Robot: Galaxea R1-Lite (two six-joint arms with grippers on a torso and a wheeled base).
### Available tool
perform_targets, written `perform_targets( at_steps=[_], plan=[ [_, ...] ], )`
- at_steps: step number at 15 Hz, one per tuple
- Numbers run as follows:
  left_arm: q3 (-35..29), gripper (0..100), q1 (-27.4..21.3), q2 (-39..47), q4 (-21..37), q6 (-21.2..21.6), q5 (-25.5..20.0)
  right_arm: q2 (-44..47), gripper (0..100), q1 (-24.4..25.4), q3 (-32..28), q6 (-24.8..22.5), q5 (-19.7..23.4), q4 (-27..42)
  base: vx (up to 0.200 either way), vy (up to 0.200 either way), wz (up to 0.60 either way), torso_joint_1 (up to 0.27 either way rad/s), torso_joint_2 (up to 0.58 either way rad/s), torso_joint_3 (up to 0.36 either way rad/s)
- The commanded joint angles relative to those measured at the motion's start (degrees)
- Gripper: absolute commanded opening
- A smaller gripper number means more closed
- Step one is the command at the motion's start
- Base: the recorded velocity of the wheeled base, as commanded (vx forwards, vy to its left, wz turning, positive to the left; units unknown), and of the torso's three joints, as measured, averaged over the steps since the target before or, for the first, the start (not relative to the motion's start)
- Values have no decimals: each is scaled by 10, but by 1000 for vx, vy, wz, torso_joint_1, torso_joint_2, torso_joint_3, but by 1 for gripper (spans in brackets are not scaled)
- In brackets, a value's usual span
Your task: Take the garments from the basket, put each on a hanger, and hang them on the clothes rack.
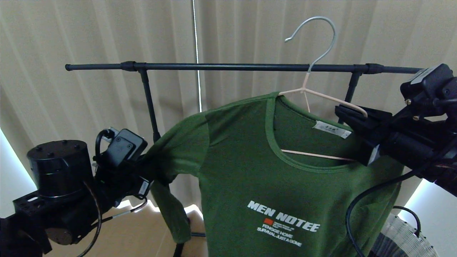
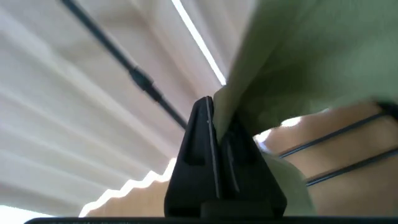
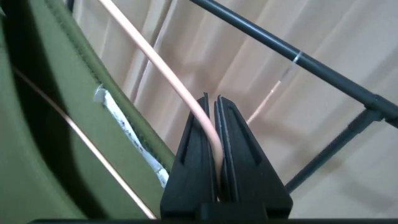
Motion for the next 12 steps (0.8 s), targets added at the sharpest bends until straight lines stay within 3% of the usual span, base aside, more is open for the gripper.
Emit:
perform_targets(
  at_steps=[1,4,5,8,12],
  plan=[
    [28,0,39,-33,0,-1,-3,3,0,-19,-1,0,0,1,0,0,0,0,0,0],
    [40,0,45,-54,0,-5,-5,8,0,-19,-4,0,0,4,0,0,0,0,0,0],
    [42,100,44,-61,0,-5,-13,10,0,-19,-5,-1,-1,4,0,0,0,0,0,0],
    [42,100,43,-80,0,-9,-32,10,0,-20,-5,-2,-6,5,0,0,0,0,0,0],
    [41,100,46,-156,10,-44,-59,9,0,-69,-8,-4,-6,73,0,0,0,0,0,0]
  ],
)
